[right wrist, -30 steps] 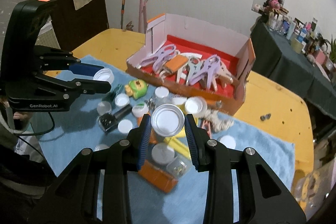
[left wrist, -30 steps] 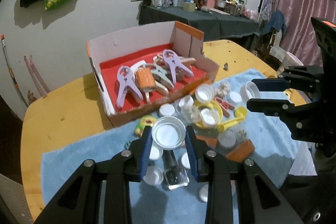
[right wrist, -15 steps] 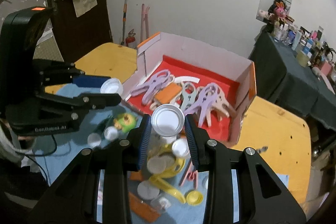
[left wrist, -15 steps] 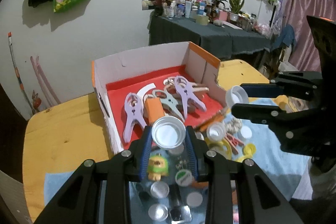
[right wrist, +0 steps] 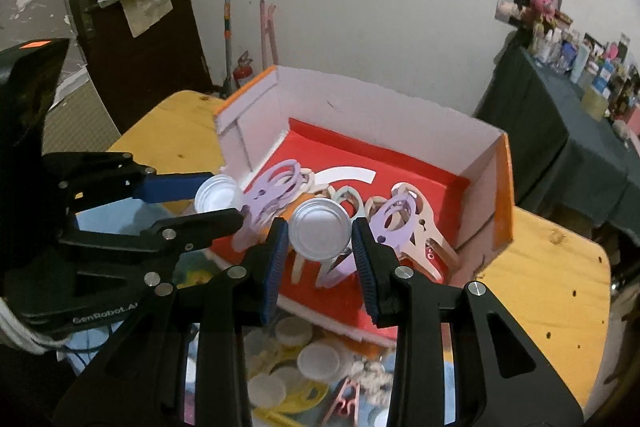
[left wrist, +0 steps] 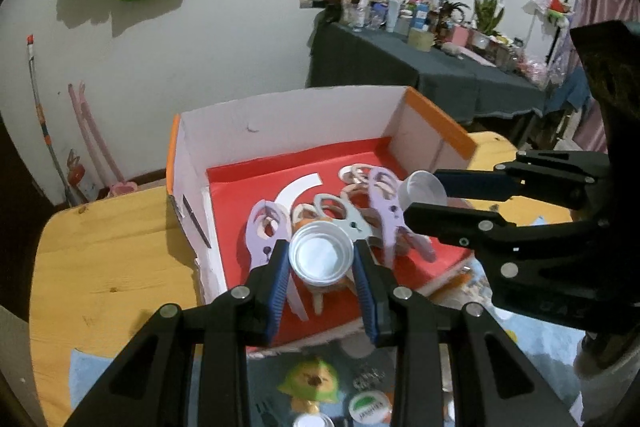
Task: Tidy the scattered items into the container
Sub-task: 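Lower white cap into red box with left tool while right lowers lid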
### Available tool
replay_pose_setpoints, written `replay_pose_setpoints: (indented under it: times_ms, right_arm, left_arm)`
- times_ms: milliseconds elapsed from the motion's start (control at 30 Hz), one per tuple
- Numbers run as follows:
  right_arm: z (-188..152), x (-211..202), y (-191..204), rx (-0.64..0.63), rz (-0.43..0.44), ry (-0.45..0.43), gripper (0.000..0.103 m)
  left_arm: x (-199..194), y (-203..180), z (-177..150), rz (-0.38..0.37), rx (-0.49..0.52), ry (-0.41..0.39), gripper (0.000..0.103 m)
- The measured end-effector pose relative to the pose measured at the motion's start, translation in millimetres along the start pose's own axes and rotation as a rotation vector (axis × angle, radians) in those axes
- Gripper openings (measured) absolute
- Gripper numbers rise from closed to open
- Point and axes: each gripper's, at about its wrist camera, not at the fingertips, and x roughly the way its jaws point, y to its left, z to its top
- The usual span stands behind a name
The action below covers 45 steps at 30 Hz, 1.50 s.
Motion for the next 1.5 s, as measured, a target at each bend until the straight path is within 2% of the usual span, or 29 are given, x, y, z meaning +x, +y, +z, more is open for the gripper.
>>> replay_pose_setpoints:
  times_ms: [267,533,1100,1500]
  right_arm:
    - [7,34,-27,0.049,-0.036,0.055,0.031]
    - [7,52,-41,0.072,-0.063,0.094,0.031]
    - [5,69,-12,0.003,-0.041,0.128,0.031]
    - [3,77,-11,-0.009,-0.053,0.156,0.031]
  left_arm:
    - [29,11,6,0.038,-0.033,0.032,0.034]
    - [49,20,7,0.070,-0.044,0.057,0.034]
    - [58,18,3,0.074,-0.029,0.076,0.034]
    - [63,21,3,0.075,-0.029,0.088,0.034]
